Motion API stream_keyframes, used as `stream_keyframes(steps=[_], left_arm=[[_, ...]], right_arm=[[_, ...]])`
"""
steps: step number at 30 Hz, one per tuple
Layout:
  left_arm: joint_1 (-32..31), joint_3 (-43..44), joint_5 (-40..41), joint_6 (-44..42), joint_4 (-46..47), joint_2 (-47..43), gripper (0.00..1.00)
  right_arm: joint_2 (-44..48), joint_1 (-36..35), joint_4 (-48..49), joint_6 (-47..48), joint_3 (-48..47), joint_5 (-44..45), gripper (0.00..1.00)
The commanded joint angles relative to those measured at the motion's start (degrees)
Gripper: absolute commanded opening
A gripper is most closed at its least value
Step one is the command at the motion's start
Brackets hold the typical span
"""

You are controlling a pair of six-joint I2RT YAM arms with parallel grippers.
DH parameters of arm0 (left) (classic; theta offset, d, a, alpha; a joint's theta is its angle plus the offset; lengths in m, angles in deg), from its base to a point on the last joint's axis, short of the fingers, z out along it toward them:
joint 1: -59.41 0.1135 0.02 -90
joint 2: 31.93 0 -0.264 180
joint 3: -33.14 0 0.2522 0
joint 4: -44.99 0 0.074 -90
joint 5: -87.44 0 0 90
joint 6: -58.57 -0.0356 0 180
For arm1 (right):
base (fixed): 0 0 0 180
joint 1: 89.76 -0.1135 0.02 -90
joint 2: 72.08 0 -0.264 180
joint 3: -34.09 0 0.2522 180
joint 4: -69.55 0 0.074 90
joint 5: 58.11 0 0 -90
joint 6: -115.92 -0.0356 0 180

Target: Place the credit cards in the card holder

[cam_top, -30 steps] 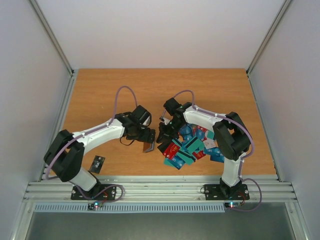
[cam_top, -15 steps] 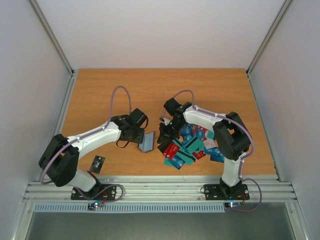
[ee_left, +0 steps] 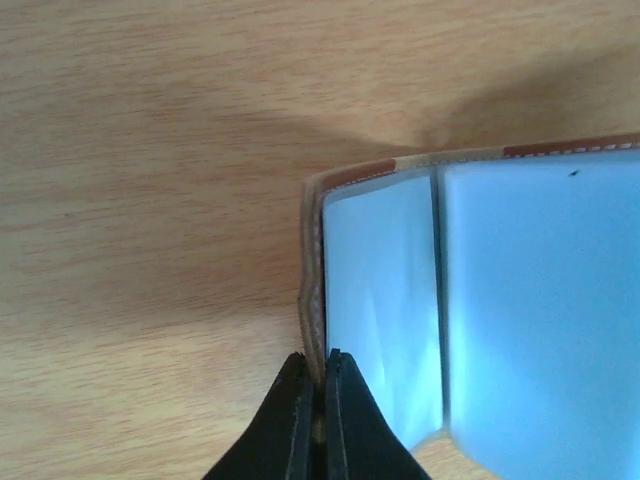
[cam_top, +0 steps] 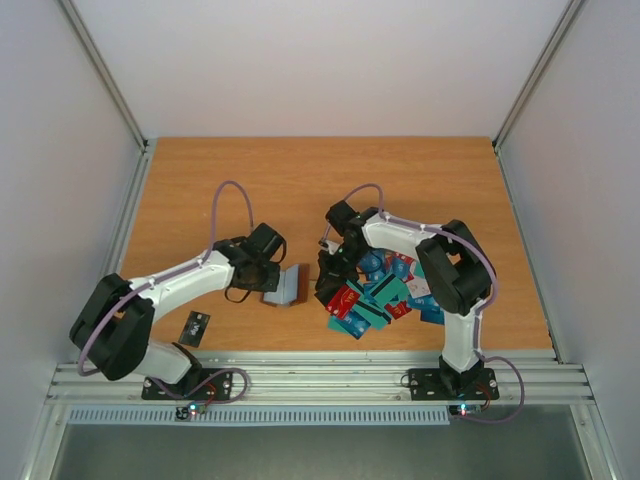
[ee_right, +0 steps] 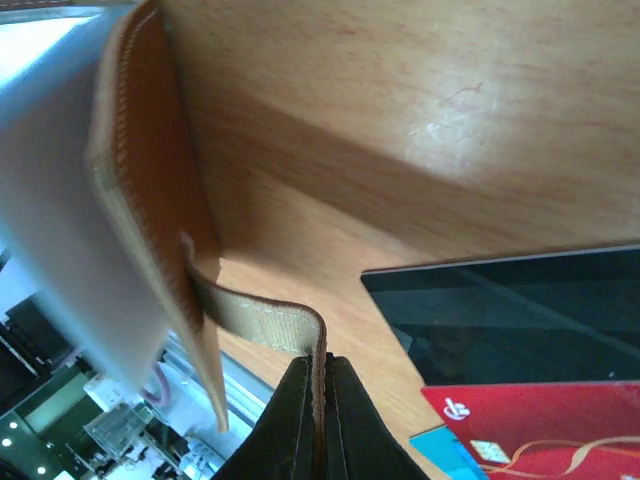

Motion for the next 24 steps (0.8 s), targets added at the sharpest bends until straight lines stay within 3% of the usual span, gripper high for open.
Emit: stream_keyframes(steps=[1,6,14,19,24], left_arm=[[0.87,-1.21,-4.02,0.41,4.81,-1.33,0.00],[1.06,0.43,-4.40,1.80,2.93,-3.84,0.00],[1.07,8.58,-3.20,2.32,-7.08,-3.28,0.00],[0.99,16.97,0.03,1.80,-17.28,-0.06,0.00],[0.29,22.89,4.21,1.06,-24.99,4.33,0.00]], right_arm=[[-2.57,-0.09,0.83,1.97,0.18,0.50,0.02],[-2.94,-0.05,-0.33,2.67,-0.69,0.84,0.08],[-0.48,0.67,-6.08,7.54,-4.51,1.96,0.37],[2.66,1.18,-9.57,8.92,-7.52,2.32,0.60],[4.71,1.18,-11.11,8.73,-9.03,2.62,0.70]])
